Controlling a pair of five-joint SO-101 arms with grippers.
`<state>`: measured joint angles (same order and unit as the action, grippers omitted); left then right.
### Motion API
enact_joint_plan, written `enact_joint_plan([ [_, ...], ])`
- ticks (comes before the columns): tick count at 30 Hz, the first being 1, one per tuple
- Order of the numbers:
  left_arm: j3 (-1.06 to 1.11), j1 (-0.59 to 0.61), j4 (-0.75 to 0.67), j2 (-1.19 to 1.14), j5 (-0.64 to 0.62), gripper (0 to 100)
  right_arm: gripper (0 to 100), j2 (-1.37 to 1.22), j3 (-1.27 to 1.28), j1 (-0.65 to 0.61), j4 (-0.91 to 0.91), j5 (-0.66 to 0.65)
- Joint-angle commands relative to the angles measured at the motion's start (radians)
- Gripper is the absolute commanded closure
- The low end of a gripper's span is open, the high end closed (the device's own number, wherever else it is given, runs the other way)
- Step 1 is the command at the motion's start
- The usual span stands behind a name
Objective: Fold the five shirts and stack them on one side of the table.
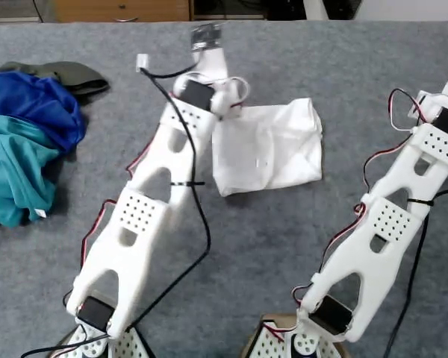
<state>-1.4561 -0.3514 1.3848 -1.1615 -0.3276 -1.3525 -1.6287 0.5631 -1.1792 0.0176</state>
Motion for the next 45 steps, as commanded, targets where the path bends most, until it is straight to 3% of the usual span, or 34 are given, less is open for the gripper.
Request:
enact_joint_plan([
  [1,-0.015,0.005,0.005,-0.025,-0.006,98,99.3,0.059,-0.038,-0.019,0.011,-0.017],
  [7,-0.069,0.025,-0.06,-0.139,-0.005,98,99.5,0.065,-0.039,-0.073,-0.046,-0.097],
  [13,-0.15,0.032,-0.017,-0.151,-0.005,98,99.4,0.257,-0.038,-0.14,-0.259,-0.255],
  [19,-0.23,0.032,0.029,-0.105,-0.002,98,99.3,0.476,-0.027,-0.395,-0.463,-0.442],
  [24,-0.193,0.183,0.141,0.091,-0.008,98,99.3,0.515,0.054,-0.53,-0.537,-0.443],
  [27,-0.206,0.272,0.238,0.094,-0.046,98,99.3,0.516,0.11,-0.59,-0.574,-0.443],
  [31,-0.183,0.288,0.374,0.022,-0.077,98,99.3,0.516,0.182,-0.65,-0.6,-0.443],
  [36,-0.219,0.262,0.296,-0.157,-0.071,98,99.3,0.516,0.288,-0.699,-0.603,-0.391],
  [45,-0.218,0.301,0.212,-0.162,-0.077,98,99.3,0.51,0.45,-0.745,-0.557,-0.394],
])
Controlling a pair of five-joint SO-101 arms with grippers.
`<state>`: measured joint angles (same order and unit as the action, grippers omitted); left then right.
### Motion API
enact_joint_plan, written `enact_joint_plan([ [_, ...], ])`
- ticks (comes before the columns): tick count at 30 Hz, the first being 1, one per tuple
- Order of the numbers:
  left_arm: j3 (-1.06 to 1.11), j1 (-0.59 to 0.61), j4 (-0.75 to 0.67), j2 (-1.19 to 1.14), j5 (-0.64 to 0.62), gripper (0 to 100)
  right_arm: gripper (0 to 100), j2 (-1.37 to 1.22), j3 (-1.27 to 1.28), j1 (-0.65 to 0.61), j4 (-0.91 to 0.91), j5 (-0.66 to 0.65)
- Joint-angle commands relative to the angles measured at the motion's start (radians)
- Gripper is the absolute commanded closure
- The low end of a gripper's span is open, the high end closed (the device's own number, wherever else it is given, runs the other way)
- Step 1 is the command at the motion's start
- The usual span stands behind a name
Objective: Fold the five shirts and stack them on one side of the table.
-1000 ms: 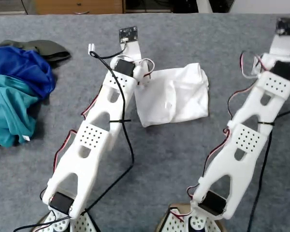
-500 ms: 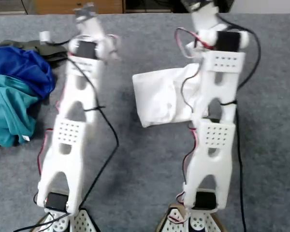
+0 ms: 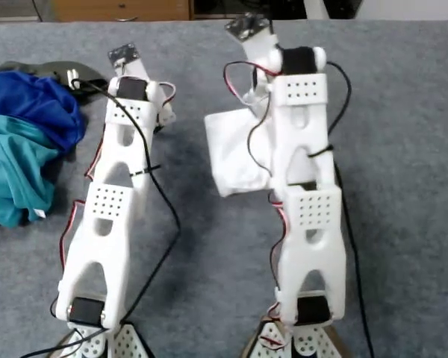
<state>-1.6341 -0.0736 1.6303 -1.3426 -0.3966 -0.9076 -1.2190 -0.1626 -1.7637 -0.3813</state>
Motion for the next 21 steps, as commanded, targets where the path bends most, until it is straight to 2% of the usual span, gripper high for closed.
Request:
enact_joint_plan([
  [1,-0.04,0.025,-0.034,0.019,-0.008,98,99.3,0.065,0.062,-0.019,0.051,0.005],
  [9,-0.04,0.006,-0.029,0.012,-0.002,98,99.3,0.044,0.205,-0.021,0.224,0.006],
  [13,-0.04,0.005,-0.029,0.012,-0.002,98,99.3,-0.008,0.188,-0.048,0.295,0.005],
  [21,-0.04,0.006,-0.029,0.01,0.0,98,99.4,-0.105,0.09,-0.077,0.287,0.012],
])
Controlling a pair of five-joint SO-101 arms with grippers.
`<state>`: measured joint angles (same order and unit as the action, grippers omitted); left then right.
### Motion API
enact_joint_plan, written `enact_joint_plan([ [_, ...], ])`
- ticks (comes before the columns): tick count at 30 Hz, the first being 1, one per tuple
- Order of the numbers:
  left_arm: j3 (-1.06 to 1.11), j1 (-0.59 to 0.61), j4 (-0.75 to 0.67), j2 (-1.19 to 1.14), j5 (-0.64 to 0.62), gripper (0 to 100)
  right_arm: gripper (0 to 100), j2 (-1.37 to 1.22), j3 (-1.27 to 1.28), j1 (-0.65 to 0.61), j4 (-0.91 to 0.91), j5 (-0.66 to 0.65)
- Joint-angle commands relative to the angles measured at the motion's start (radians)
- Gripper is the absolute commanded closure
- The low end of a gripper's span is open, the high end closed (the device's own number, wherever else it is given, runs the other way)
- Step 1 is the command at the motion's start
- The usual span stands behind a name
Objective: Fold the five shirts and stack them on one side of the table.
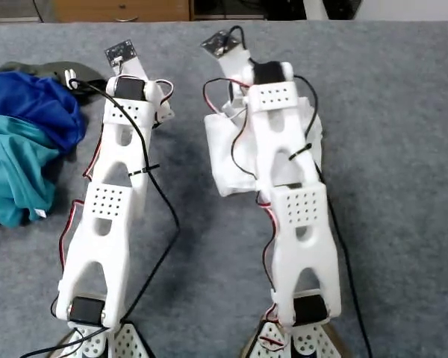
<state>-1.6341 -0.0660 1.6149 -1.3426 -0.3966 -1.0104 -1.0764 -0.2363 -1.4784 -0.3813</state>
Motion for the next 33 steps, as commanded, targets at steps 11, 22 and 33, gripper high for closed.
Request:
enact_joint_plan([
  [11,-0.04,-0.009,-0.021,0.01,0.0,98,99.5,0.01,-0.162,0.073,-0.141,0.011],
  [22,-0.04,-0.009,-0.023,0.01,0.02,98,99.5,0.004,-0.185,0.084,-0.158,0.003],
  [33,-0.04,-0.009,-0.029,0.01,0.02,98,99.5,0.01,-0.139,0.142,-0.245,-0.008],
])
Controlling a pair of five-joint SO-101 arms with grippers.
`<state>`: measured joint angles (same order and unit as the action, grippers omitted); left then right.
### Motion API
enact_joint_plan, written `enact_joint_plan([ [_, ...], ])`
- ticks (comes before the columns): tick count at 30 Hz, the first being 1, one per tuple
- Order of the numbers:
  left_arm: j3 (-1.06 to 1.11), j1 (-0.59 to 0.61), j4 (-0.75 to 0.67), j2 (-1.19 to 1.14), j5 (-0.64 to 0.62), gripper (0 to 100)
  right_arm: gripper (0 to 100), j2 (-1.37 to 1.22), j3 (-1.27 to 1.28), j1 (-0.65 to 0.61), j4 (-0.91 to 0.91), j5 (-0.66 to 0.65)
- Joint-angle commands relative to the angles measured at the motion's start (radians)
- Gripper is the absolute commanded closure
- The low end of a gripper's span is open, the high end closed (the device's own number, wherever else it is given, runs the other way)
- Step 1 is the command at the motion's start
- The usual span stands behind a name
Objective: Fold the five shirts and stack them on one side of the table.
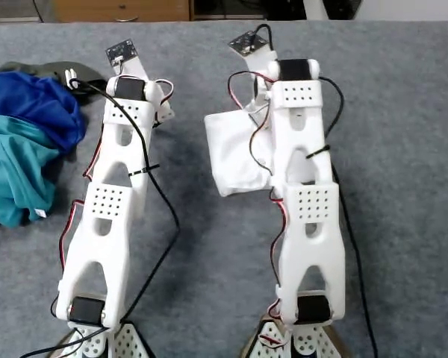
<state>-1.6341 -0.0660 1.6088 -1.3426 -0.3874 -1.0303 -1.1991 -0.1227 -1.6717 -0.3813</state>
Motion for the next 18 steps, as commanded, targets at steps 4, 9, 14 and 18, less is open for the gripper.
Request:
enact_joint_plan([
  [4,-0.04,-0.011,-0.028,0.01,0.011,98,99.5,0.033,-0.053,0.065,-0.117,-0.021],
  [9,-0.04,-0.011,-0.028,0.01,0.011,98,99.5,0.096,0.044,0.13,-0.117,-0.049],
  [14,-0.04,-0.011,-0.029,0.01,0.011,98,99.5,0.246,0.269,0.213,-0.117,-0.071],
  [18,-0.04,-0.02,-0.029,0.01,0.011,98,99.5,0.384,0.403,0.321,-0.112,-0.127],
])
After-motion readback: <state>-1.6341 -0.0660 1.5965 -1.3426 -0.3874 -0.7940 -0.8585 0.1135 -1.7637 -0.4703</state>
